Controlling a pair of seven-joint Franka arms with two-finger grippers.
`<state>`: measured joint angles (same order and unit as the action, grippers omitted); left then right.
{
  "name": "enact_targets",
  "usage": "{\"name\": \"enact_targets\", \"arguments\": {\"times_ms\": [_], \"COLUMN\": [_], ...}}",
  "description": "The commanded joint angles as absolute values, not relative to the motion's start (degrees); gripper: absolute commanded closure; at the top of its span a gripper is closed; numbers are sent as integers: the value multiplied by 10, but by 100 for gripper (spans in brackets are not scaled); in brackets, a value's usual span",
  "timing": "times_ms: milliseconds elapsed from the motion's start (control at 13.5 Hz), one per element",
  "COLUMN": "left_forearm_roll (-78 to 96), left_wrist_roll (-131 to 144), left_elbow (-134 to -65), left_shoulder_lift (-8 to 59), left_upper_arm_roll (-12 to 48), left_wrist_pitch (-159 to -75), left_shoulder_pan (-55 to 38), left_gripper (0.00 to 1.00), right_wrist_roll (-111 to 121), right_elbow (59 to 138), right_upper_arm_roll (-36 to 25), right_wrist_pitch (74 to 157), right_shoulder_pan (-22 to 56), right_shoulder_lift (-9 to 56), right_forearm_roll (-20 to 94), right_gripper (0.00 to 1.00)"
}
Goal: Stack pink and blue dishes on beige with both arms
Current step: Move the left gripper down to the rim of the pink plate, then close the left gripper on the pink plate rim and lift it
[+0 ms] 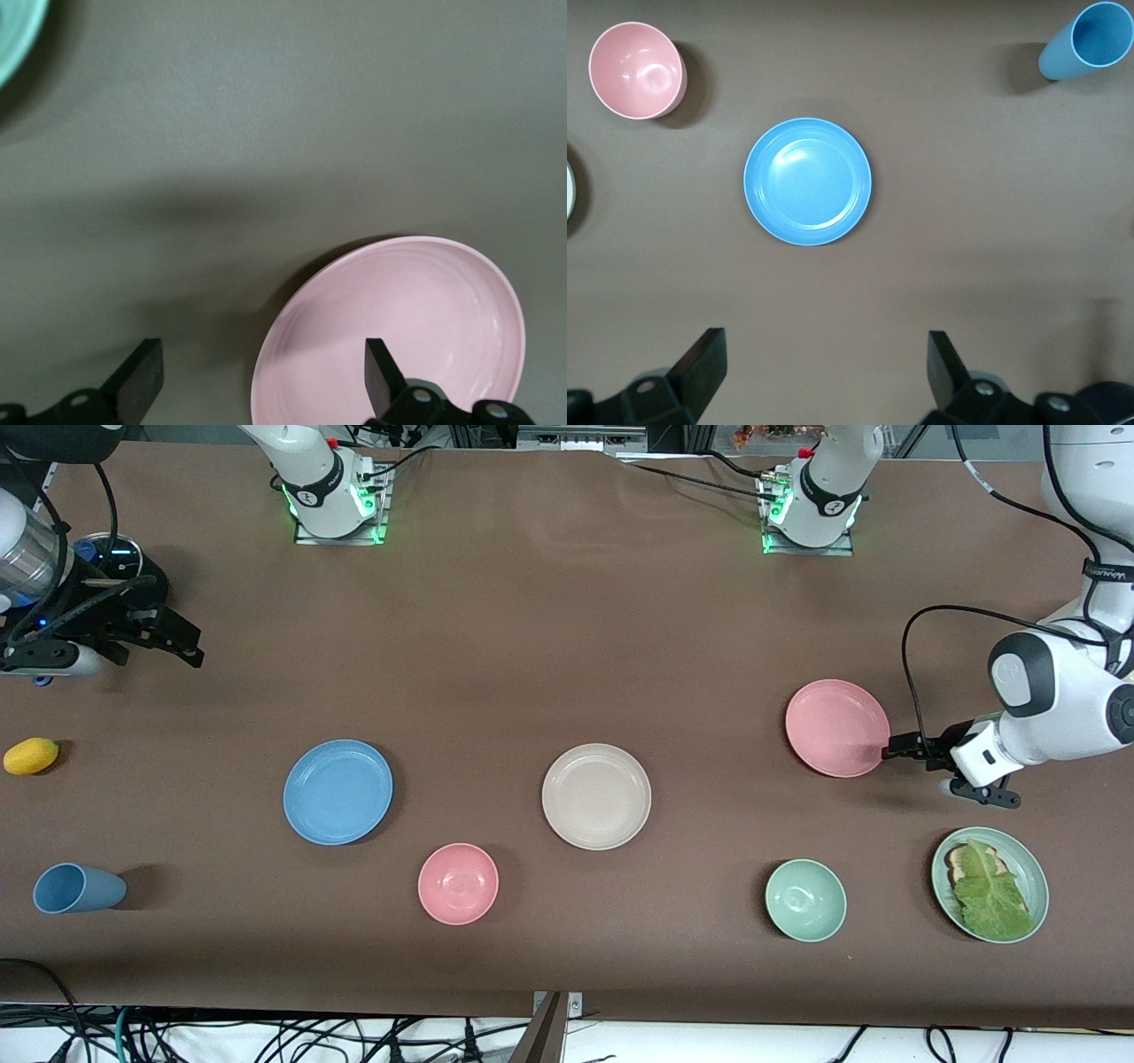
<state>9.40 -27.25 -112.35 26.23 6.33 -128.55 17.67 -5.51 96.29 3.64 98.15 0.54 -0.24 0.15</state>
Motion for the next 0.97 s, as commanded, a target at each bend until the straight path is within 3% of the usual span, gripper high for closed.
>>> {"name": "enact_targets", "arguments": {"times_ms": [0,223,892], "left_forearm_roll": [118,157,210], "left_wrist_roll": [-302,-390,-429], "left_elbow": [-1156,-1172,-1216], "left_shoulder_lift": [255,276,273], "left_upper_arm_roll": [70,112,113], "left_wrist_pitch": [-1316,-1346,-1348], "left_shoulder_pan": [188,244,248], "left_gripper": [0,0,0], "right_wrist_roll": [-43,-44,-47], "right_elbow": [967,966,946], "right_upper_arm_roll": [34,34,31], "right_wrist_pitch": [982,983,982], "right_shoulder_pan": [5,5,2], "right_shoulder_lift": [-7,-7,0], "right_forearm_roll": [3,3,4], "right_gripper": [0,0,0]}}
